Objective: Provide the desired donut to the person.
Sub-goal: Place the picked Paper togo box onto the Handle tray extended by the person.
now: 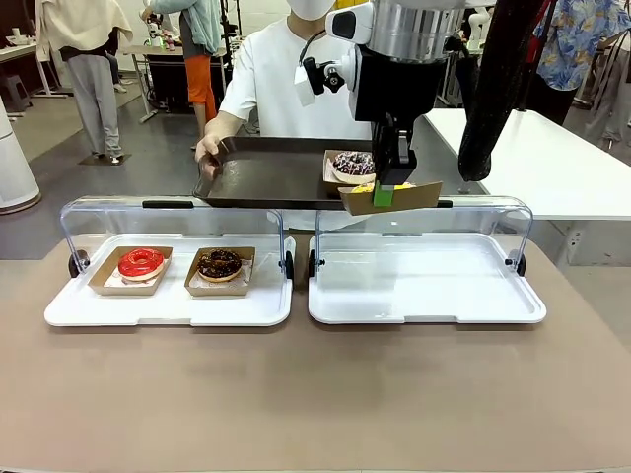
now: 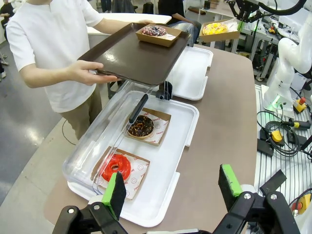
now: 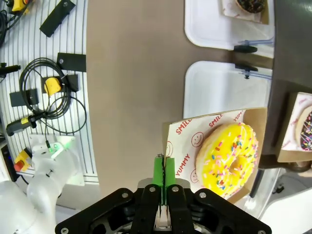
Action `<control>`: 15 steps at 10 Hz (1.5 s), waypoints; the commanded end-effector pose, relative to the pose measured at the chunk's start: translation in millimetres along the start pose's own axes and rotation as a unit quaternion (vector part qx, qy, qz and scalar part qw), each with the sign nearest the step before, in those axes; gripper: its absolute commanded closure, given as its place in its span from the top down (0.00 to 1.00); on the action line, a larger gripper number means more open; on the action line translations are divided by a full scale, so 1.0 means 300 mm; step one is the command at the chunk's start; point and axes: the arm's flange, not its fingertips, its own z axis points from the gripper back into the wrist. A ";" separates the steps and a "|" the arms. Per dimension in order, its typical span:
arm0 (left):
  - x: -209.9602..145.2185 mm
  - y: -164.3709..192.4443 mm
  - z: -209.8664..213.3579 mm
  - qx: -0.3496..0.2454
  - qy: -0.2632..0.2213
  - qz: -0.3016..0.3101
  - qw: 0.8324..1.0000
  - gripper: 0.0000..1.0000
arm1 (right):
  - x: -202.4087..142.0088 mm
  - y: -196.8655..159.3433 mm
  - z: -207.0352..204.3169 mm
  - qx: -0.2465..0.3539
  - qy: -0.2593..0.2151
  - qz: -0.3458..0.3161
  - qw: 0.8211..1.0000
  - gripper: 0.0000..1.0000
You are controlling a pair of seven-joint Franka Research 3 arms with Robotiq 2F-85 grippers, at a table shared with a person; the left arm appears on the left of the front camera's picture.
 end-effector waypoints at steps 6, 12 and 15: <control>0.004 -0.005 0.003 -0.001 -0.001 -0.002 1.000 1.00 | -0.003 0.017 -0.006 -0.001 0.005 -0.008 1.000 0.00; 0.004 -0.005 0.003 -0.001 -0.001 -0.002 1.000 1.00 | 0.096 0.031 0.213 -0.085 -0.010 -0.010 0.996 0.01; 0.004 -0.005 0.003 -0.001 -0.001 -0.002 1.000 1.00 | 0.218 -0.103 0.310 -0.115 -0.032 -0.002 0.993 0.01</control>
